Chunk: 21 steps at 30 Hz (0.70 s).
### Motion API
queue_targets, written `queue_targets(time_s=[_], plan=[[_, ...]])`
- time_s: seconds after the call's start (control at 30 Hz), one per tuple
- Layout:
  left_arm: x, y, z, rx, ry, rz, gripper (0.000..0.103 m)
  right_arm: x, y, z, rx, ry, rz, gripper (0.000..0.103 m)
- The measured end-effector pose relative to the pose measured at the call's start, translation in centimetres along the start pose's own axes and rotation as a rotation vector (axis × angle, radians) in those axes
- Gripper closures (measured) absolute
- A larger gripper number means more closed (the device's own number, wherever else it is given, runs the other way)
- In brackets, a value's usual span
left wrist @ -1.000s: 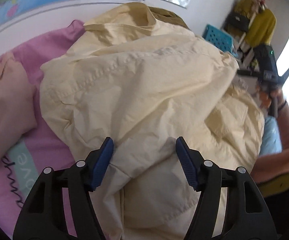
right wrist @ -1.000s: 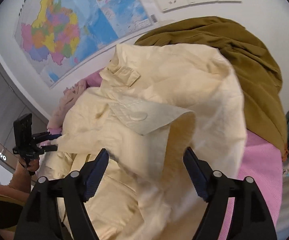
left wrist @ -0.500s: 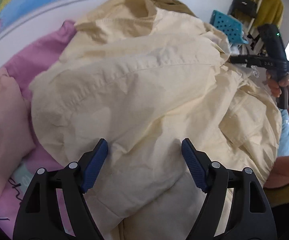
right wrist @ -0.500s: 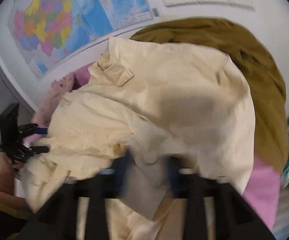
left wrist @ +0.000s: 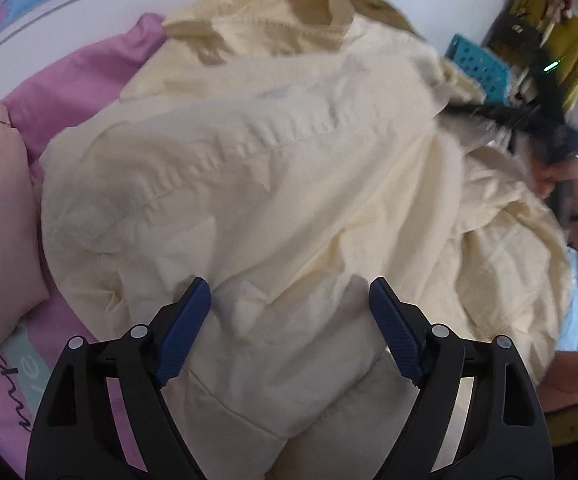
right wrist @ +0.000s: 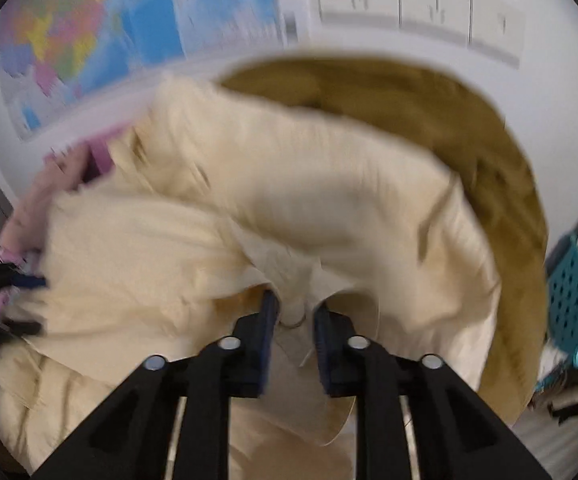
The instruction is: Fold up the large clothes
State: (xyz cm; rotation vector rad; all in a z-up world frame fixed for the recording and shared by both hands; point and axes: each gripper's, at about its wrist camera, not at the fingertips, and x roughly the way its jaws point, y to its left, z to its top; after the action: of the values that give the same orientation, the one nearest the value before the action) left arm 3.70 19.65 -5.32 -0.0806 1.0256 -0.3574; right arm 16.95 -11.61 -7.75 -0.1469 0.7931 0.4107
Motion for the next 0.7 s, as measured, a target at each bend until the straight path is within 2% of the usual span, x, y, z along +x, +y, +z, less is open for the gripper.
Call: queue_targets(time_s=[0.03,0.13,0.23,0.3,0.33,0.4,0.43,0.5,0.53,0.57,0.63,0.7], plan=[[-1.2,0.6,-0.5,-0.018,-0.027,-0.029,0.022,0.1,-0.2,-0.3,0.017,0.003,-0.001,0.076],[-4.2,2.4,-2.4,-0.073,-0.082,-0.063,0.02,-1.9,-0.4,-0.7,0.051,-0.054,0.004,0.057],[-6.0,3.6,-4.6,-0.106,-0.084,-0.076,0.016,-5.0,0.2,-1.3,0.059,-0.137,0.063,0.056],[-6.1,3.7,-6.1,-0.116,-0.058,-0.089,0.015,-6.8,2.0,-2.0,0.01,-0.171,0.152,0.056],[-6.1,3.7,-7.0,-0.118,-0.044,-0.091,0.014,-7.6,3.7,-2.6,-0.04,-0.176,0.24,0.056],[-5.9,3.7,-8.3,-0.122,-0.024,-0.104,0.014,-8.1,6.8,-3.7,-0.131,-0.152,0.35,0.058],[-5.8,3.7,-9.1,-0.137,-0.014,-0.122,0.015,-7.9,9.3,-4.5,-0.201,-0.117,0.406,0.064],[-5.3,4.0,-10.5,-0.166,0.01,-0.178,0.039,-6.8,13.1,-5.6,-0.283,-0.053,0.493,0.067],[-5.1,4.1,-11.0,-0.18,0.016,-0.209,0.061,-6.0,15.1,-6.2,-0.326,-0.014,0.532,0.069],[-5.4,4.1,-11.2,-0.19,0.008,-0.204,0.071,-4.9,17.6,-6.9,-0.383,0.032,0.56,0.07],[-6.5,4.3,-11.4,-0.217,-0.028,-0.207,0.085,-3.5,20.8,-7.5,-0.458,0.062,0.559,0.074],[-9.1,4.2,-11.5,-0.225,-0.078,-0.196,0.09,-1.9,23.2,-7.4,-0.466,0.086,0.578,0.076]])
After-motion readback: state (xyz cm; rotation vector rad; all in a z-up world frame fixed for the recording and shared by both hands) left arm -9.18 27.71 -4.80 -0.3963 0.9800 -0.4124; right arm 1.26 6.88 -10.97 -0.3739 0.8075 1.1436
